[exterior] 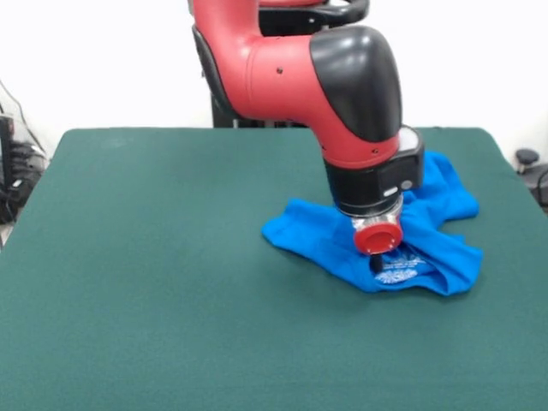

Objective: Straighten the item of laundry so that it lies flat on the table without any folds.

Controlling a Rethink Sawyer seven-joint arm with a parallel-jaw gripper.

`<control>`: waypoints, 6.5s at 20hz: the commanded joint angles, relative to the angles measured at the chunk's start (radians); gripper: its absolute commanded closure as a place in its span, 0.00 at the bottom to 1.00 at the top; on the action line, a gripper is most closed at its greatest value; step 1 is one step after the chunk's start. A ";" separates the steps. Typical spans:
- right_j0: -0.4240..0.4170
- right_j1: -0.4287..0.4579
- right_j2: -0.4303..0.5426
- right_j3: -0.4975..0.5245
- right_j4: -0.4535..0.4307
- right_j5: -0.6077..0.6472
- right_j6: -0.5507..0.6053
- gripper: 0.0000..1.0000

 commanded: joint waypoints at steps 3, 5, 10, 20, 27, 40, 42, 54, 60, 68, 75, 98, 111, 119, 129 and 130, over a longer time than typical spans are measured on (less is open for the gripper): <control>-0.075 -0.026 -0.139 -0.018 -0.111 0.035 -0.043 1.00; -0.104 -0.034 -0.125 -0.004 -0.133 0.008 -0.061 1.00; -0.146 -0.118 -0.129 0.091 -0.197 -0.022 -0.044 1.00; -0.237 -0.221 -0.128 0.312 -0.274 -0.100 -0.029 1.00; -0.148 -0.362 -0.155 0.317 -0.224 0.103 0.050 1.00; 0.269 -0.500 -0.466 0.164 -0.134 0.458 0.377 1.00; 0.294 -0.498 -0.461 0.165 -0.091 0.455 0.391 1.00; 0.480 -0.523 -0.430 0.235 0.112 0.417 0.451 1.00; 0.503 -0.645 -0.398 0.354 0.211 0.385 0.348 1.00; 0.499 -0.771 -0.412 0.425 0.218 0.431 0.237 1.00; 0.519 -0.865 -0.484 0.338 0.093 0.752 0.315 1.00; -0.149 -0.494 -0.111 0.494 0.153 0.737 -0.604 1.00; -0.241 -0.486 0.083 0.588 0.315 0.805 -0.696 1.00; -0.320 -0.220 0.120 0.388 0.148 0.595 -0.746 1.00; -0.277 -0.166 -0.012 0.187 -0.188 0.239 -0.549 1.00; -0.271 -0.170 -0.018 0.174 -0.213 0.218 -0.539 1.00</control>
